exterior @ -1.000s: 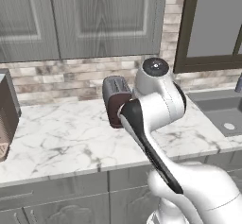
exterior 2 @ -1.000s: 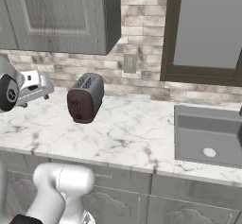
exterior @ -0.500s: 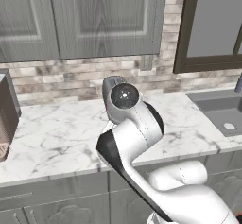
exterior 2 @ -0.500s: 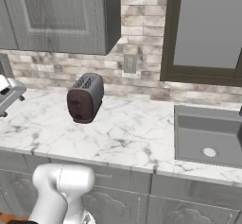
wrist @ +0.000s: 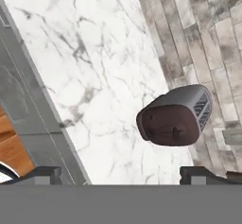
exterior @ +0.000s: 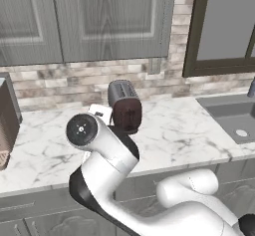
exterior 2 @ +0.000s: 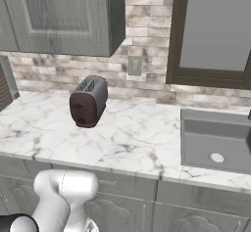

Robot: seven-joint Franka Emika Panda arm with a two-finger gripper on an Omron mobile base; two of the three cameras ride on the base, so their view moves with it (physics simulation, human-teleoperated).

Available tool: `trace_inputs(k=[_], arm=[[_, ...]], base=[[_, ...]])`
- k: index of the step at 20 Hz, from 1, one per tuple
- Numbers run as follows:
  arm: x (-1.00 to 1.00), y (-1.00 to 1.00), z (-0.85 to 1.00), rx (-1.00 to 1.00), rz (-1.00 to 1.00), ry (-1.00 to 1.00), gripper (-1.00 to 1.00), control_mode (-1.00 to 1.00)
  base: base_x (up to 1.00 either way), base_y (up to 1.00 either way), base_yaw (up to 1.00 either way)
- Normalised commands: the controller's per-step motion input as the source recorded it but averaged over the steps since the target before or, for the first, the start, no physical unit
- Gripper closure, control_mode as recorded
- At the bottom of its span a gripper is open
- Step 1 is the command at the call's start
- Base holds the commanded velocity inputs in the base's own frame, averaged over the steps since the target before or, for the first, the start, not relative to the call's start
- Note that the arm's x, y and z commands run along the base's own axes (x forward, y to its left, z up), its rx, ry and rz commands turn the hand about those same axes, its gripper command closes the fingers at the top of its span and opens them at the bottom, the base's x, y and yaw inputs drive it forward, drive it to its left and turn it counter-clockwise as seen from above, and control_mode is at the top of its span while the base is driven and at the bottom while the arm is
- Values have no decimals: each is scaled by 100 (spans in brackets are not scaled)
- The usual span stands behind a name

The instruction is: Take the tongs from the drawer on the left and place them on the dining counter next to the tray containing the kebab skewer.

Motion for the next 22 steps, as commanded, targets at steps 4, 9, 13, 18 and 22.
trace_inputs(k=[4, 9, 13, 18, 22], arm=[[-1, 44, -43, -12, 13, -5, -100, -100], [0, 50, -49, -18, 18, -9, -100, -100], [0, 49, -56, -19, 18, -16, -100, -100], [0, 44, -48, -13, 13, -22, -100, -100], [0, 46, -50, -4, 11, -19, -100, -100]], base=[[0, 0, 0], [0, 0, 0], [0, 0, 0], [0, 0, 0], [0, 0, 0]])
